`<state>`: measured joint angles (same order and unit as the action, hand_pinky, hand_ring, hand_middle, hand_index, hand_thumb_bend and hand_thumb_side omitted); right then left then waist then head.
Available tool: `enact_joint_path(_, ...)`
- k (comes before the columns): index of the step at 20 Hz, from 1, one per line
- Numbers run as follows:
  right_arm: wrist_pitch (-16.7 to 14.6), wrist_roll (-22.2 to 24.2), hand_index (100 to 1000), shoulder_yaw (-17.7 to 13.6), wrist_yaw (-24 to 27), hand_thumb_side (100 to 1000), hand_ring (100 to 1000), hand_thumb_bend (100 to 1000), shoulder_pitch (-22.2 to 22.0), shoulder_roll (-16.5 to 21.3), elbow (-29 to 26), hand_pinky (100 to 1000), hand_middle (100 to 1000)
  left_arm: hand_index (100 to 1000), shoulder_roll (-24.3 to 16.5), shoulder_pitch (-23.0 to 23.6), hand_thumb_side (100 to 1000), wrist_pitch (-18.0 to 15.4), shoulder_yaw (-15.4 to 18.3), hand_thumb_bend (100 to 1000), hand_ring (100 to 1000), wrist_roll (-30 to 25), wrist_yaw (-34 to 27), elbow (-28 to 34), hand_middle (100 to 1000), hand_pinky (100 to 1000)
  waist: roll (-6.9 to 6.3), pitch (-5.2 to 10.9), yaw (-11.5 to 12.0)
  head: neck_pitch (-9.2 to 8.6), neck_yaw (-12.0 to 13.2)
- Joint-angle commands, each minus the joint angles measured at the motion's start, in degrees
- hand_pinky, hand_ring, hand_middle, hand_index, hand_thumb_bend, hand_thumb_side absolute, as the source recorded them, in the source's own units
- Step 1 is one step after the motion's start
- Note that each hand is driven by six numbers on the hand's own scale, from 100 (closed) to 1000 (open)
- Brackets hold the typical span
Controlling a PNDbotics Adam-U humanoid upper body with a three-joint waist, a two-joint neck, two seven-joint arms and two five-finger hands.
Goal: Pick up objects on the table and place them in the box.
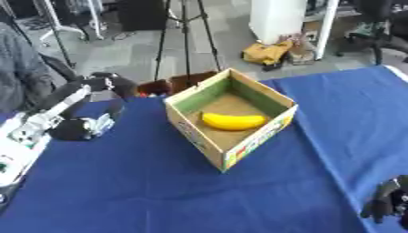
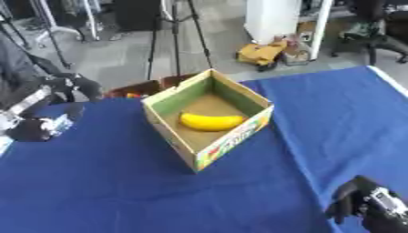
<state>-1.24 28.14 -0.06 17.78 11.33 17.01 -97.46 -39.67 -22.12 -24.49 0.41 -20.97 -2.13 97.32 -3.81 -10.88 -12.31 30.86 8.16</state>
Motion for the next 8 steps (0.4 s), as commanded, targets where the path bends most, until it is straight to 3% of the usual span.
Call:
enact_joint_path(1,-0.3,-0.4,565,-0.8,0.8,797,380,100,-0.2,1.6,-0.5,510,327,837,0.9,2.9,667,4.0,2.6,100,601,-0.3,-3.0,5.9,632,675,0.53,1.35,1.0,1.3,-1.2)
enact_joint_path(8,-0.7,-0.3,566,-0.6,1.1,791,381,100,-1.6,1.6,-0.2,512,329,820,7.3,9.5,739,9.9,2.4,100,573,-3.6,-3.9,8.7,603,665,2.06,2.87,4.0,4.02,-2.4)
